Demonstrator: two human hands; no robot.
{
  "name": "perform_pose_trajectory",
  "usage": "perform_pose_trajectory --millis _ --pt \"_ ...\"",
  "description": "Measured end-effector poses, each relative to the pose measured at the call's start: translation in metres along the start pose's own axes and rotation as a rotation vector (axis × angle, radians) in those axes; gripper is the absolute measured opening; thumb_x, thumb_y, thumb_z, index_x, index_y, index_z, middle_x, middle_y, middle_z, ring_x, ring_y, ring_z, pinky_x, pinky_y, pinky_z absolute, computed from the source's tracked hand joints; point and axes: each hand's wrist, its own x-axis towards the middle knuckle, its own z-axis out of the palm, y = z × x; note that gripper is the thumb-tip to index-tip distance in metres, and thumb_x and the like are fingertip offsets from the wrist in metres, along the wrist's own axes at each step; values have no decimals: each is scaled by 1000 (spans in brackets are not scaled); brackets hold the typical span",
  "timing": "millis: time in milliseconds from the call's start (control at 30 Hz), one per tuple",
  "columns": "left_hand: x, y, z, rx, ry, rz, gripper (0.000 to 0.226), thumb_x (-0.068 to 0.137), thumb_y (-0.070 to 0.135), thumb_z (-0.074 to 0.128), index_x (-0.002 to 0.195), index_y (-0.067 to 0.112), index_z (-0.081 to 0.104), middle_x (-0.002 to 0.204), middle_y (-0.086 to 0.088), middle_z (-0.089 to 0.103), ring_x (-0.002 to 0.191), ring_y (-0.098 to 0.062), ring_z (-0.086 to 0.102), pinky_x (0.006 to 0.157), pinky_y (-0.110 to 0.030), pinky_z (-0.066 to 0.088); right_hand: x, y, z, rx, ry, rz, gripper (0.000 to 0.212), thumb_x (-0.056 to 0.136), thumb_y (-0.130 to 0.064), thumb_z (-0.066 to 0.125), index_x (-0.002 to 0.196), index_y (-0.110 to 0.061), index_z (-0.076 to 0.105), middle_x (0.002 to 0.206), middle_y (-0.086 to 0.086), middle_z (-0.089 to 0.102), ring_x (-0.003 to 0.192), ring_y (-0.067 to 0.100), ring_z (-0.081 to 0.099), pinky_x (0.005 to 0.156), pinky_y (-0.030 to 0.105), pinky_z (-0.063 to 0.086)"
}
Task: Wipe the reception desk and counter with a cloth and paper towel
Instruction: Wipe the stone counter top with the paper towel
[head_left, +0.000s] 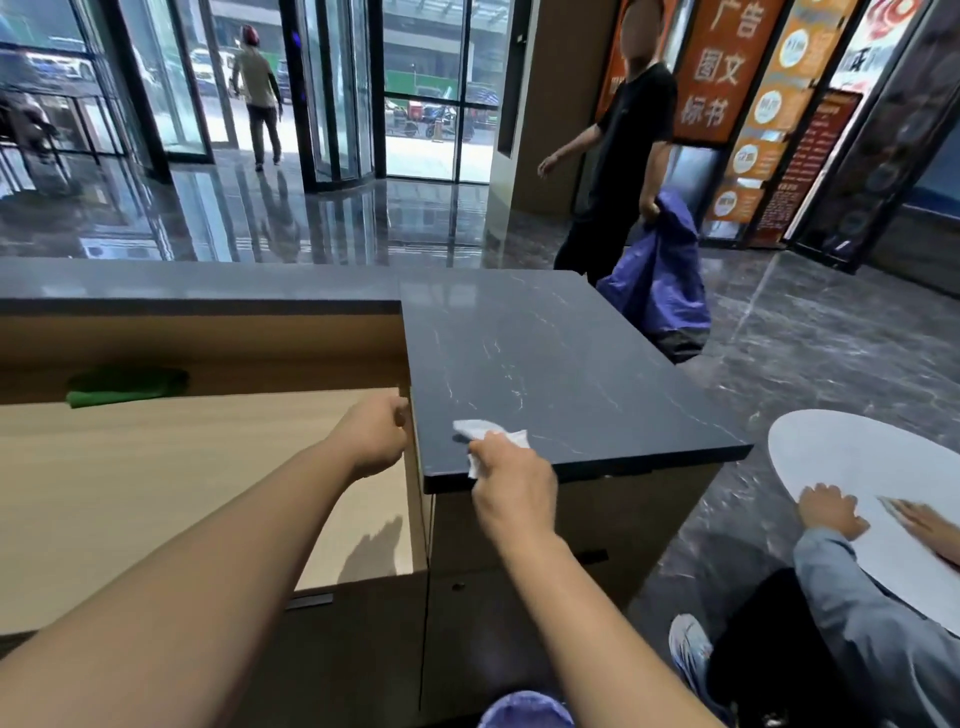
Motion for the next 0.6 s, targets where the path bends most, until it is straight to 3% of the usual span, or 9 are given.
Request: perform_pose_trajectory --millis 67,167,333,467,533,600 --pt "0 -16 2 -66 12 -94 45 91 -9 36 134 -4 49 131 -21 56 121 -33 54 81 -33 47 -5 -18 8 -30 -71 -126 35 93 -4 50 114 -26 66 113 -1 66 97 29 63 73 32 46" --pt "1 -37 3 -106 3 -154 47 93 -5 36 139 -1 46 136 -19 54 123 -29 53 87 -32 48 11 -27 14 -106 -230 -177 27 93 -6 48 112 -17 64 108 7 65 98 30 62 74 32 45" --pt "11 -41 -4 -129 12 -192 54 91 -8 34 145 2 37 140 -17 50 128 -28 49 85 -29 48 62 -37 29 -182 -295 -225 38 93 -3 47 124 -18 63 106 13 65 98 32 60 82 36 48" --pt "28 -40 -14 -82 25 -176 56 90 -8 35 144 3 39 140 -14 50 130 -27 48 96 -31 46 115 -43 44 -254 -325 -233 48 91 0 46 132 -21 57 90 10 56 84 29 53 71 33 42" --pt "36 -37 -18 -63 32 -165 54 88 -9 35 141 4 44 134 -13 54 123 -26 52 94 -33 48 133 -43 50 -275 -313 -260 53 91 2 45 137 -23 53 85 8 48 79 28 49 70 33 41" --pt "42 -34 -21 -44 36 -151 44 86 -9 35 117 11 59 111 -9 55 102 -23 52 87 -36 50 144 -42 54 -281 -314 -263 49 90 3 44 133 -19 56 85 8 47 77 27 46 70 33 42"
